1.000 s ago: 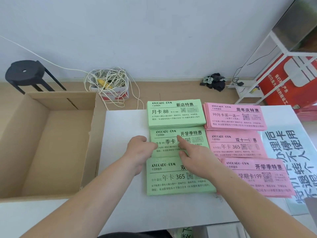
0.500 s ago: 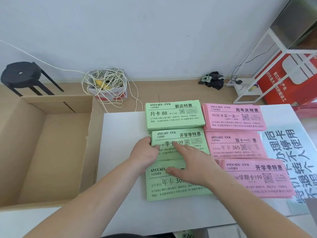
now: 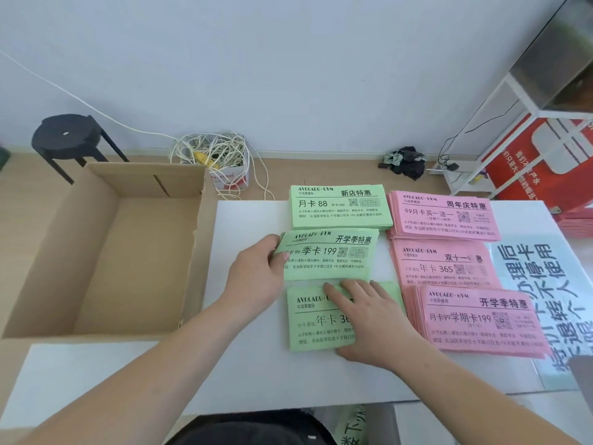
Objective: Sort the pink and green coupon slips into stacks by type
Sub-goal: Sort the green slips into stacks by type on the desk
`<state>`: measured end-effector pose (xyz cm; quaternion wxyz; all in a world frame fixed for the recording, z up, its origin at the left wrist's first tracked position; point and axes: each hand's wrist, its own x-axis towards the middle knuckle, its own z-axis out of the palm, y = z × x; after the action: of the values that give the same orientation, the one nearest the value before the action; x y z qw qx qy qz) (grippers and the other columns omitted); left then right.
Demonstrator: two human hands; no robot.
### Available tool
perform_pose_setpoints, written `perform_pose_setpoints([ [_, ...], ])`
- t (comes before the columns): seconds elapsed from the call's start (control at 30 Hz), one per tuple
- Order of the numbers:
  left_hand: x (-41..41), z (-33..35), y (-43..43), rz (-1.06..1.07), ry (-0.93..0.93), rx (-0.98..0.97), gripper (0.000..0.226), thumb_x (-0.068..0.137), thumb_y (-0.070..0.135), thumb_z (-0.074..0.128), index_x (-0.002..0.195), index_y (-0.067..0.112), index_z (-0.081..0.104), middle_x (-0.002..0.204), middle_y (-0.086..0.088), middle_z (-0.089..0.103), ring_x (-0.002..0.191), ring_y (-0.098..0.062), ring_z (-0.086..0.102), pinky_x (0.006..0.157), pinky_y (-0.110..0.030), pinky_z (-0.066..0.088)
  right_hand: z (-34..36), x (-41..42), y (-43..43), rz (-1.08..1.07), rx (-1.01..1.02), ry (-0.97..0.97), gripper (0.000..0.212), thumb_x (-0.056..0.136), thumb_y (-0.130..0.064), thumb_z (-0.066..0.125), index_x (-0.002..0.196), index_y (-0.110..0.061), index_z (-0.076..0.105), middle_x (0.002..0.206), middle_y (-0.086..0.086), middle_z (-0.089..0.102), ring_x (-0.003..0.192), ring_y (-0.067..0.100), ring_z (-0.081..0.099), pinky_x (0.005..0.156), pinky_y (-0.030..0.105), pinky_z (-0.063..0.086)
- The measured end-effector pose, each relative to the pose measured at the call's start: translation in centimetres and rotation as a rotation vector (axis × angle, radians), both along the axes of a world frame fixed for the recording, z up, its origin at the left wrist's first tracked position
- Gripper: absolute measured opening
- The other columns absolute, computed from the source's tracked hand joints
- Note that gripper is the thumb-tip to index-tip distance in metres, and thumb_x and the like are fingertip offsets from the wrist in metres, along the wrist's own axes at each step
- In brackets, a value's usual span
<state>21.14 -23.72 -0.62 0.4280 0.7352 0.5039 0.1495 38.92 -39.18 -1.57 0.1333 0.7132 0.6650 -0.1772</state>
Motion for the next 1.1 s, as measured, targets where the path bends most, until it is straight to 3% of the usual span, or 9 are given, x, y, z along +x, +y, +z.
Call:
perform_pose_setpoints([
  [0.13,-3.6,2.0,-0.4,0.073,-0.038,0.086,0.005,0.104,0.019,0.052,0.101,0.019,0.056,0.077,0.011,0.065,0.071,-0.02,0.057,0.058,-0.031,0.042,0.0,-0.6,-0.1,-0.001,-0.021,-0.034,0.119,0.074,-0.071,0.068,0.162,-0.03,-0.001,0.166,0.006,0.016,0.155,0.025,0.013,0.127,0.046,0.01],
  [0.33,-8.1,4.0,-2.8,0.236,-0.149,-0.002,0.008,0.105,0.018,0.049,0.104,0.019,0.057,0.095,0.009,0.071,0.084,-0.024,0.068,0.067,-0.043,0.059,0.8,-1.0,0.8,-0.021,-0.049,-0.016,0.114,0.076,-0.067,0.07,0.162,-0.033,0.003,0.166,0.002,0.018,0.154,0.022,0.016,0.126,0.039,0.018],
  [0.43,-8.9,5.9,-3.9,0.285,-0.217,-0.073,0.012,0.106,0.016,0.047,0.109,0.019,0.058,0.106,0.009,0.072,0.083,-0.022,0.07,0.043,-0.019,0.049,1.3,-0.6,2.1,-0.043,-0.055,-0.008,0.107,0.072,-0.067,0.074,0.159,-0.032,0.021,0.158,-0.003,0.03,0.148,0.019,0.027,0.121,0.036,0.027],
  [0.5,-9.4,6.8,-4.4,0.292,-0.242,-0.12,0.013,0.107,0.014,0.047,0.109,0.017,0.059,0.101,0.007,0.072,0.078,-0.023,0.069,0.038,-0.013,0.04,1.4,-0.2,3.2,-0.038,-0.035,-0.021,0.096,0.069,-0.068,0.075,0.15,-0.028,0.04,0.147,-0.006,0.039,0.14,0.018,0.035,0.114,0.033,0.034],
  [0.6,-10.6,6.9,-5.3,0.264,-0.239,-0.166,0.016,0.106,0.013,0.047,0.11,0.021,0.061,0.1,0.005,0.074,0.076,-0.021,0.07,0.047,-0.016,0.048,1.5,0.7,4.6,-0.016,0.017,-0.014,0.094,0.067,-0.068,0.075,0.147,-0.032,0.041,0.144,-0.008,0.042,0.138,0.017,0.038,0.107,0.033,0.041],
  [0.7,-11.3,5.9,-6.6,0.23,-0.215,-0.248,0.02,0.106,0.013,0.048,0.111,0.025,0.063,0.102,0.007,0.076,0.077,-0.014,0.072,0.059,-0.024,0.057,2.0,1.5,5.7,-0.049,0.061,0.011,0.099,0.075,-0.062,0.075,0.158,-0.037,0.026,0.163,-0.004,0.027,0.15,0.018,0.027,0.111,0.039,0.041],
  [0.87,-10.7,3.3,-8.4,0.188,-0.175,-0.418,0.016,0.106,0.015,0.05,0.112,0.021,0.063,0.102,0.0,0.076,0.083,-0.023,0.072,0.061,-0.03,0.059,3.1,2.2,6.3,-0.033,0.051,0.002,0.09,0.089,-0.021,0.066,0.161,-0.04,0.015,0.17,-0.007,0.012,0.153,0.018,0.022,0.11,0.04,0.043],
  [0.97,-10.1,1.7,-8.7,0.174,-0.138,-0.483,0.016,0.106,0.016,0.049,0.112,0.021,0.062,0.103,-0.004,0.075,0.085,-0.023,0.071,0.062,-0.029,0.059,3.8,3.3,5.3,-0.023,0.029,-0.054,0.088,0.093,-0.02,0.068,0.161,-0.04,0.015,0.169,-0.009,0.014,0.152,0.018,0.025,0.111,0.042,0.044],
  [1.1,-8.9,-0.1,-8.9,0.091,-0.083,-0.514,0.016,0.107,0.017,0.047,0.113,0.022,0.061,0.107,-0.002,0.072,0.095,-0.021,0.069,0.064,-0.03,0.062,5.4,3.5,2.7,-0.039,0.149,-0.081,0.057,0.102,-0.022,0.056,0.154,-0.035,0.037,0.16,-0.01,0.036,0.143,0.017,0.038,0.108,0.039,0.045],
])
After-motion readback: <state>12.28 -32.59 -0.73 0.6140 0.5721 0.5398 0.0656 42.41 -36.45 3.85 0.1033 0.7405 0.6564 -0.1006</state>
